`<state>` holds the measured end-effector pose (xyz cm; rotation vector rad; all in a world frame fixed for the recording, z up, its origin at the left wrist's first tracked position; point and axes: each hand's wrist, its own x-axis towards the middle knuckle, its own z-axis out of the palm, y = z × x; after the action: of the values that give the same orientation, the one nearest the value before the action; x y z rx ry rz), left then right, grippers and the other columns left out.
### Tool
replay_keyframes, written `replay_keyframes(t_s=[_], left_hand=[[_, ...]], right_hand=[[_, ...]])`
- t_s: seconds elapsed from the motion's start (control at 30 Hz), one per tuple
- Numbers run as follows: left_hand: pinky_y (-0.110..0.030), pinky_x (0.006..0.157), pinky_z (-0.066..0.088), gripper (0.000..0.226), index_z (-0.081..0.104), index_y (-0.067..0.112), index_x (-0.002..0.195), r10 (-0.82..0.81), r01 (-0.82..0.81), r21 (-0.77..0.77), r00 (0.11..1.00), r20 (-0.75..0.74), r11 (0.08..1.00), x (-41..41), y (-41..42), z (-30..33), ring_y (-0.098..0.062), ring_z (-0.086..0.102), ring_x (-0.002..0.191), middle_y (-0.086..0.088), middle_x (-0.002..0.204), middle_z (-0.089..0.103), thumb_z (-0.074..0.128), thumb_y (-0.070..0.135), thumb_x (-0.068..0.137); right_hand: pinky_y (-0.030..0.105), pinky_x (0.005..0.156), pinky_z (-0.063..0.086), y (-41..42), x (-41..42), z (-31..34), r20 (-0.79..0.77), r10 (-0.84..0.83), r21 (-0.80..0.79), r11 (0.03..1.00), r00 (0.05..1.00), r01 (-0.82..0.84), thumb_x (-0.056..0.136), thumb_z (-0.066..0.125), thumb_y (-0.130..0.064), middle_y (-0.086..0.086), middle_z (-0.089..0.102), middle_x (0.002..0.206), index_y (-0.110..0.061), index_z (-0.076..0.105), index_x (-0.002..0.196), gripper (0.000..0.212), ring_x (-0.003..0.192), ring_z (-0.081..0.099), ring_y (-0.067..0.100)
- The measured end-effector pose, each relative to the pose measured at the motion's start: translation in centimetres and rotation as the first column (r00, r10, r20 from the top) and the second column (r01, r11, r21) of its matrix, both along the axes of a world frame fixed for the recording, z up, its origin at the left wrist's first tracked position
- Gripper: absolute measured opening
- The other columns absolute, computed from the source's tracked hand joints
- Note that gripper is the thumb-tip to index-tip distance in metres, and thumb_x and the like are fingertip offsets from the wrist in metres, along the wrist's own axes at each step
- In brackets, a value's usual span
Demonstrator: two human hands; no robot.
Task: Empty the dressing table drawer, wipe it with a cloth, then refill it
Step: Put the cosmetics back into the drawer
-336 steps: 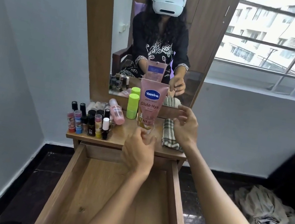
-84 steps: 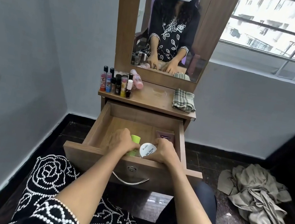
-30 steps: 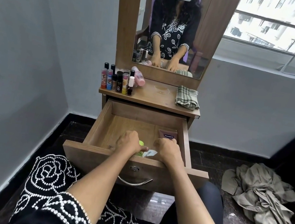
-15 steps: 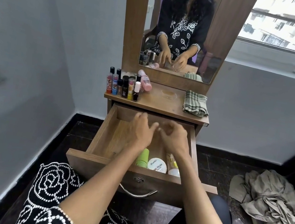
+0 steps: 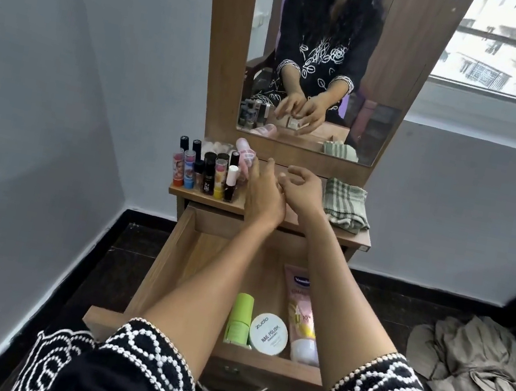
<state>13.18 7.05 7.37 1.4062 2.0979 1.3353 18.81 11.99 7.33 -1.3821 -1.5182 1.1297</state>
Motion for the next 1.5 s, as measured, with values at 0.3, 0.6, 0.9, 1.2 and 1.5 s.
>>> replay_keyframes(t_s=[0.3, 0.6, 0.9, 1.2, 1.5], left_hand=[[-0.038, 0.118, 0.016, 0.046, 0.027, 0.006, 0.144, 0.108, -0.099, 0.070, 0.984, -0.141, 0.993, -1.1, 3.1, -3.3, -0.026, 0.004, 0.145, -0.015, 0.156, 0.012, 0.032, 0.009, 0.099], [-0.036, 0.117, 0.016, 0.048, 0.022, 0.003, 0.145, 0.144, -0.140, 0.041, 0.980, -0.135, 0.989, -1.5, 4.4, -3.9, -0.029, 0.011, 0.144, -0.019, 0.154, 0.016, 0.032, 0.007, 0.098], [-0.036, 0.116, 0.022, 0.045, 0.033, 0.004, 0.142, 0.084, -0.086, 0.131, 0.996, 0.017, 0.988, -0.6, 3.3, -3.2, -0.021, 0.026, 0.139, -0.013, 0.149, 0.033, 0.019, 0.018, 0.102], [0.013, 0.082, 0.018, 0.037, 0.045, 0.011, 0.136, -0.004, -0.033, 0.191, 0.981, 0.192, 0.981, 2.5, -2.0, -2.5, 0.004, 0.042, 0.113, -0.002, 0.138, 0.048, 0.030, 0.016, 0.102], [-0.002, 0.068, 0.042, 0.033, 0.057, 0.006, 0.120, -0.158, 0.086, 0.211, 0.923, 0.352, 0.974, 4.0, -8.7, -4.6, -0.014, 0.063, 0.094, -0.002, 0.104, 0.065, 0.058, 0.007, 0.087]], right_hand=[[0.015, 0.066, 0.049, 2.9, -3.1, -1.5, -0.299, 0.038, -0.204, 0.974, 0.954, -0.103, 0.090, 0.062, -0.014, 0.010, 0.067, 0.100, -0.004, 0.057, 0.119, 0.031, 0.089, 0.063, 0.016], [0.005, 0.064, 0.048, 3.4, -4.1, -2.2, -0.352, 0.105, -0.165, 0.971, 0.930, -0.172, 0.090, 0.057, -0.002, 0.021, 0.064, 0.116, 0.006, 0.058, 0.119, 0.030, 0.100, 0.063, 0.020], [0.009, 0.060, 0.052, 1.1, -2.1, -1.1, -0.423, 0.041, -0.181, 0.975, 0.905, -0.129, 0.089, 0.059, -0.004, 0.006, 0.068, 0.088, -0.001, 0.066, 0.106, 0.018, 0.077, 0.064, 0.011], [0.021, 0.072, 0.054, -4.5, 1.7, -1.2, -0.531, -0.101, -0.207, 0.978, 0.841, -0.013, 0.082, 0.068, -0.001, 0.005, 0.067, 0.082, -0.001, 0.064, 0.104, 0.021, 0.078, 0.064, 0.017], [0.034, 0.091, 0.053, -11.5, 4.8, -3.1, -0.449, -0.088, -0.071, 0.996, 0.889, 0.063, 0.068, 0.080, -0.002, 0.008, 0.071, 0.100, -0.018, 0.070, 0.093, 0.032, 0.096, 0.067, 0.022]])
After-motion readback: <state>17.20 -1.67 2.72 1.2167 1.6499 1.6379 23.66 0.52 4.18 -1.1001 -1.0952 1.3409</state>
